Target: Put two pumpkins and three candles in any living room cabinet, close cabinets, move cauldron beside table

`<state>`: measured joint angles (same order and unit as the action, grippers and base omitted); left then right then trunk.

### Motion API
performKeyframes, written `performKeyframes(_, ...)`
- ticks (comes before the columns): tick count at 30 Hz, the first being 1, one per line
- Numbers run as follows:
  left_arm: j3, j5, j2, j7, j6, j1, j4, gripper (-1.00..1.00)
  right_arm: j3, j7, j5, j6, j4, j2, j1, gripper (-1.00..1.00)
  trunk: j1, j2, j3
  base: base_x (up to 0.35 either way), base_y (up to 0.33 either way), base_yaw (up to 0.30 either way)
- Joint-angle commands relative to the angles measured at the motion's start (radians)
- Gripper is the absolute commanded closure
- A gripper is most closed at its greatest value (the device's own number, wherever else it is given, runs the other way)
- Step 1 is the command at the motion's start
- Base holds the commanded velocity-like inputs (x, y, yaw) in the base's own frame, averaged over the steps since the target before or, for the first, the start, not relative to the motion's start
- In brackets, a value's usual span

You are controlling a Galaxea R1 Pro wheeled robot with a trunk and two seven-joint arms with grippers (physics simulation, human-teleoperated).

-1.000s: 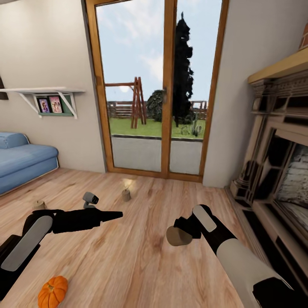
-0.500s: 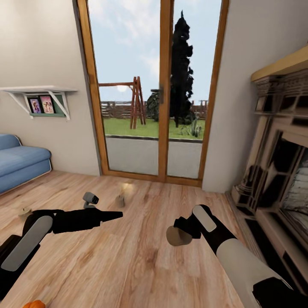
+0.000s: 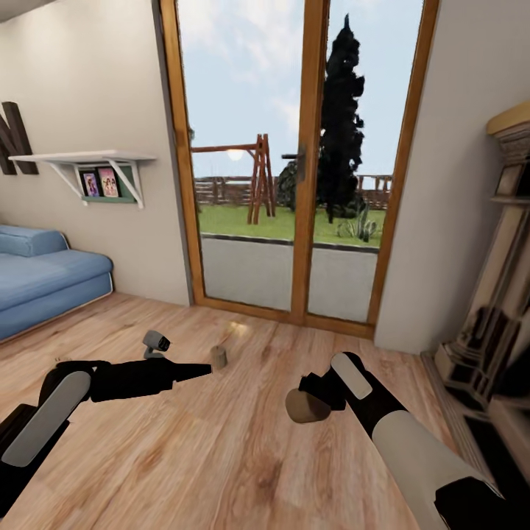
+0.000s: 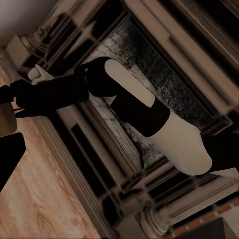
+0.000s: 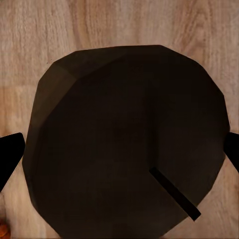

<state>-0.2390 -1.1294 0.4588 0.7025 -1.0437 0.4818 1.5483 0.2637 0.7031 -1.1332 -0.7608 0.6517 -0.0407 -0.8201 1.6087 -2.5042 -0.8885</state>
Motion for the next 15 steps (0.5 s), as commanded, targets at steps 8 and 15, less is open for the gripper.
performKeyframes(8, 0.0, 0.0, 0.0, 0.003, -0.004, 0.001, 0.0, -1.0, 0.004, 0.012, -0.011, 0.0, 0.002, 0.001, -0.001, 1.0, 0.0, 0.0, 0.005, 0.313, -0.132, 0.262)
performKeyframes(15, 0.0, 0.0, 0.0, 0.003, -0.004, 0.001, -0.001, -1.0, 0.005, 0.012, -0.011, 0.001, 0.002, 0.001, -0.001, 1.0, 0.0, 0.0, 0.01, 0.314, -0.081, 0.235)
